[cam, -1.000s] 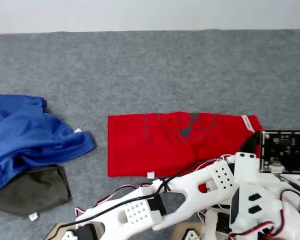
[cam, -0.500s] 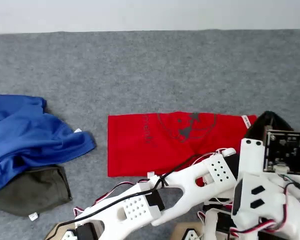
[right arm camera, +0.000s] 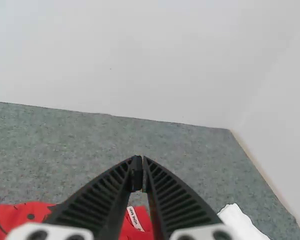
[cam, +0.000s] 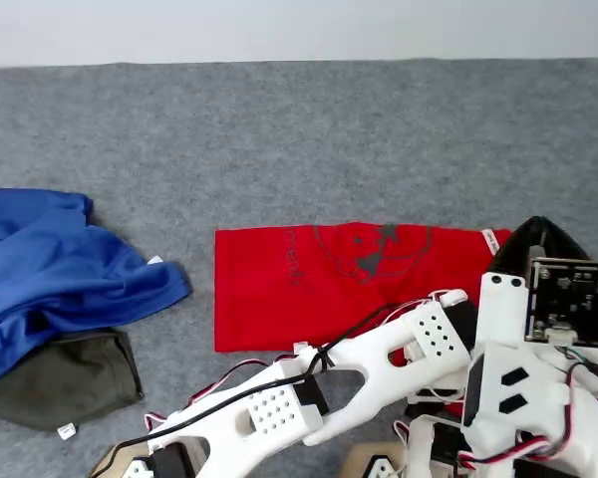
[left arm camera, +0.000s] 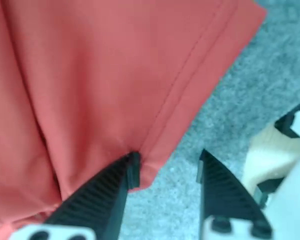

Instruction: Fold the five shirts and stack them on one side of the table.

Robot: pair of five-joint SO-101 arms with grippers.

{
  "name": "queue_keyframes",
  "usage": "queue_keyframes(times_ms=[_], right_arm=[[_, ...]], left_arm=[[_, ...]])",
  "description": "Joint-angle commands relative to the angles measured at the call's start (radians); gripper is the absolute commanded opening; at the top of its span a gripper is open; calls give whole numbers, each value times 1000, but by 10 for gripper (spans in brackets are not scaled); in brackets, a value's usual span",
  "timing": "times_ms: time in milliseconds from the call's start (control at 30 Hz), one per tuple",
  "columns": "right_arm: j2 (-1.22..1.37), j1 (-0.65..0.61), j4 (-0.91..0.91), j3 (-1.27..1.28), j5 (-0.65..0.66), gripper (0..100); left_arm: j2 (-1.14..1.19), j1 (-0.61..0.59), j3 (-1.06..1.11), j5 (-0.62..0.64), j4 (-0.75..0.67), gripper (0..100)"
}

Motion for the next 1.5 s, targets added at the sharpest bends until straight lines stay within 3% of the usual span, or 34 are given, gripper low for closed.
queue_keyframes(times_ms=[0, 133, 600, 1000, 1300, 1467], right_arm=[[8, 2, -22, -5, -3, 20], [8, 2, -21, -3, -3, 20], [8, 2, -13, -3, -3, 20], [1, 2, -13, 34, -3, 20], [1, 2, -13, 34, -3, 20], [1, 2, -13, 34, -3, 20]], left_arm=[[0, -23, -30, -12, 15, 127], [-6, -23, -30, -63, 15, 8], [-9, -40, -225, -66, 15, 7], [-3, -203, -315, -64, 14, 7], [2, -258, -315, -63, -8, 9], [2, -321, -314, 15, -69, 12]])
